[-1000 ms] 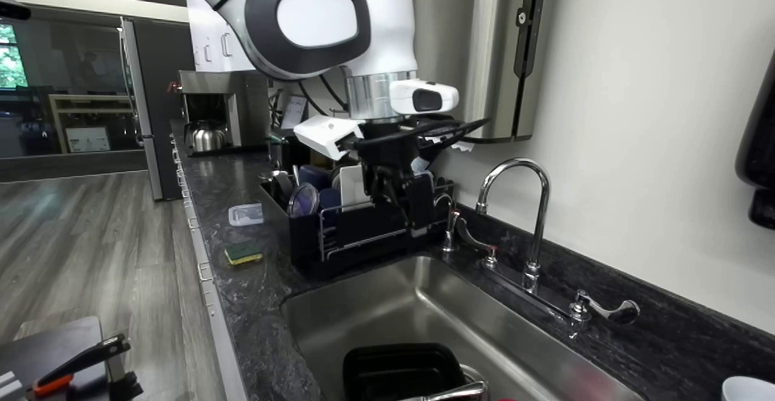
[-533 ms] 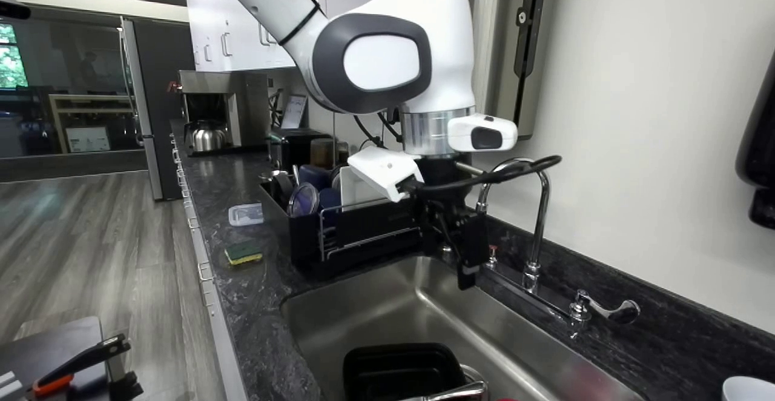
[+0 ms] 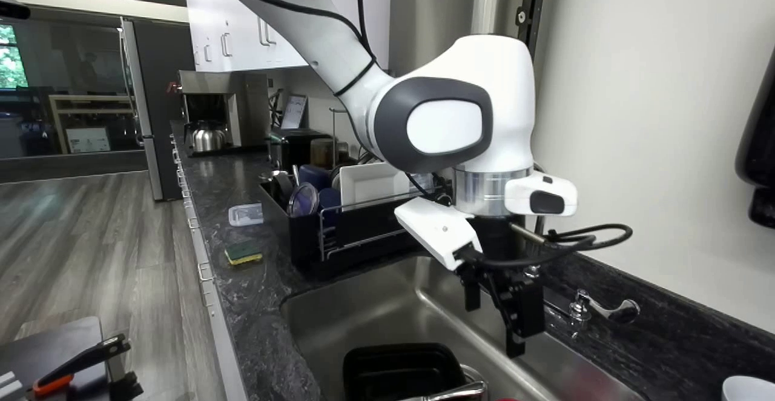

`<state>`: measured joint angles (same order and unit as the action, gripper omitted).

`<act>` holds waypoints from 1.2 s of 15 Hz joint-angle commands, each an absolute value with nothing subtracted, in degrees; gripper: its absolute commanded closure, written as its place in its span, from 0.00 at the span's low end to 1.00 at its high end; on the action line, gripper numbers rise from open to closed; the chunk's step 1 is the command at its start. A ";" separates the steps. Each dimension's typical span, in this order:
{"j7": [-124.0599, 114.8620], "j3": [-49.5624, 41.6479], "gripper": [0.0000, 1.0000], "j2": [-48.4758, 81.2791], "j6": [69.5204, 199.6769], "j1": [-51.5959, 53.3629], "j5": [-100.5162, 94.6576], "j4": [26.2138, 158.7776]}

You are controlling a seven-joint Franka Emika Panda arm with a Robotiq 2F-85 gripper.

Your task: Put the red cup on the dish rack

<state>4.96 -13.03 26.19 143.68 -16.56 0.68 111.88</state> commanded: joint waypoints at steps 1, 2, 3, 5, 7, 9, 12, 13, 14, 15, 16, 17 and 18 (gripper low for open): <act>3.50 -13.23 0.00 31.15 141.63 -17.60 0.47 107.25; 3.05 -13.32 0.00 32.19 141.52 -17.72 0.38 106.70; 2.10 -13.60 0.00 32.98 141.66 -17.56 0.13 106.38; 2.63 -13.20 0.00 32.51 143.38 -17.80 0.25 107.84; 1.97 -13.25 0.00 33.34 143.37 -17.76 0.24 107.07; 1.82 -13.27 0.00 33.36 143.29 -17.76 0.25 106.79; 1.78 -13.28 0.00 33.36 143.23 -17.76 0.25 106.74; 1.59 -13.35 0.00 34.09 142.13 -17.65 0.08 105.75; 0.51 -13.75 0.00 35.28 142.28 -17.19 -0.27 104.66; 0.79 -13.34 0.00 35.94 141.84 -17.43 0.12 103.93; 0.68 -13.15 0.00 36.75 141.83 -17.43 0.23 103.16; 0.88 -12.79 0.00 37.79 141.61 -17.58 0.47 102.06; 0.38 -12.89 0.00 39.03 141.61 -17.33 0.29 100.95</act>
<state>1.29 -13.24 35.72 143.37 -17.19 0.49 105.00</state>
